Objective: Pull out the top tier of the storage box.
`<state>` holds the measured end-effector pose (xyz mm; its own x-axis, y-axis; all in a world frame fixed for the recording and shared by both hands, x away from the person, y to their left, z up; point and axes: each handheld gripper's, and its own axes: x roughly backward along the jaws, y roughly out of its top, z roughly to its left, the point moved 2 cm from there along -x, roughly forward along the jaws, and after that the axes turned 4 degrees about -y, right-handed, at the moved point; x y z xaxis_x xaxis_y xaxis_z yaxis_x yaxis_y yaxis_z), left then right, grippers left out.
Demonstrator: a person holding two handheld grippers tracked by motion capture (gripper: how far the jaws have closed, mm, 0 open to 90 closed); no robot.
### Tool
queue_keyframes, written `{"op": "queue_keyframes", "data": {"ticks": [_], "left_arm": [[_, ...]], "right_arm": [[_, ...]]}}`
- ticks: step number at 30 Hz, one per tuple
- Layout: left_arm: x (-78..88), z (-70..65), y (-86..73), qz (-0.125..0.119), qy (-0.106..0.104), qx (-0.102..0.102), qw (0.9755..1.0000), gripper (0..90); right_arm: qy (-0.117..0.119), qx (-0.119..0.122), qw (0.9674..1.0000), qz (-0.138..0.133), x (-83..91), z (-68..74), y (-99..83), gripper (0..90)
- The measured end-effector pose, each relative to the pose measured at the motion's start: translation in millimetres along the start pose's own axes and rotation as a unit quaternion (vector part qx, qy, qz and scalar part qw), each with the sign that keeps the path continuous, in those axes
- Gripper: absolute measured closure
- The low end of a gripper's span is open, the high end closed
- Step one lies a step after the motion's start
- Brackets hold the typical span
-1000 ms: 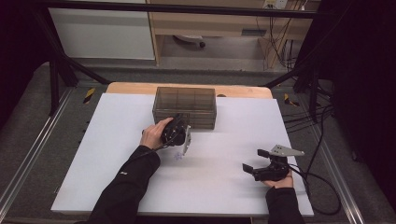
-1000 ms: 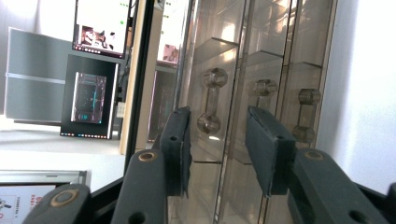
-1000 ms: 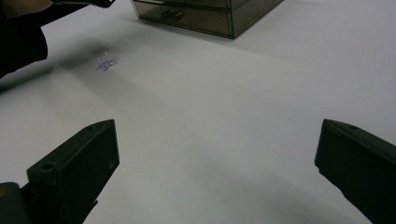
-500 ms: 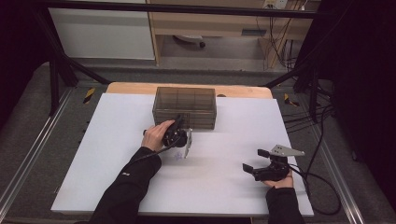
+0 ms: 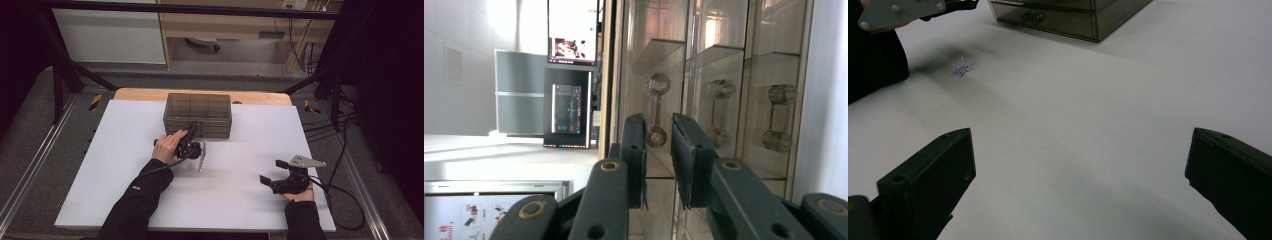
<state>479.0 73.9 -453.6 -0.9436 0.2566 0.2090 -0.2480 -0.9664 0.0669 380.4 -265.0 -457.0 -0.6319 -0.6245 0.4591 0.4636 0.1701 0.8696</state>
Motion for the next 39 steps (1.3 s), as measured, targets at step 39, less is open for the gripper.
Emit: {"op": "queue_keyframes", "data": {"ticks": [39], "left_arm": [[2.0,-7.8,1.1,0.002,0.036,-0.050,0.9981,81.0]], "right_arm": [[0.000,-0.001,1.0000,0.000,0.2,-0.1,0.2,0.4]]}}
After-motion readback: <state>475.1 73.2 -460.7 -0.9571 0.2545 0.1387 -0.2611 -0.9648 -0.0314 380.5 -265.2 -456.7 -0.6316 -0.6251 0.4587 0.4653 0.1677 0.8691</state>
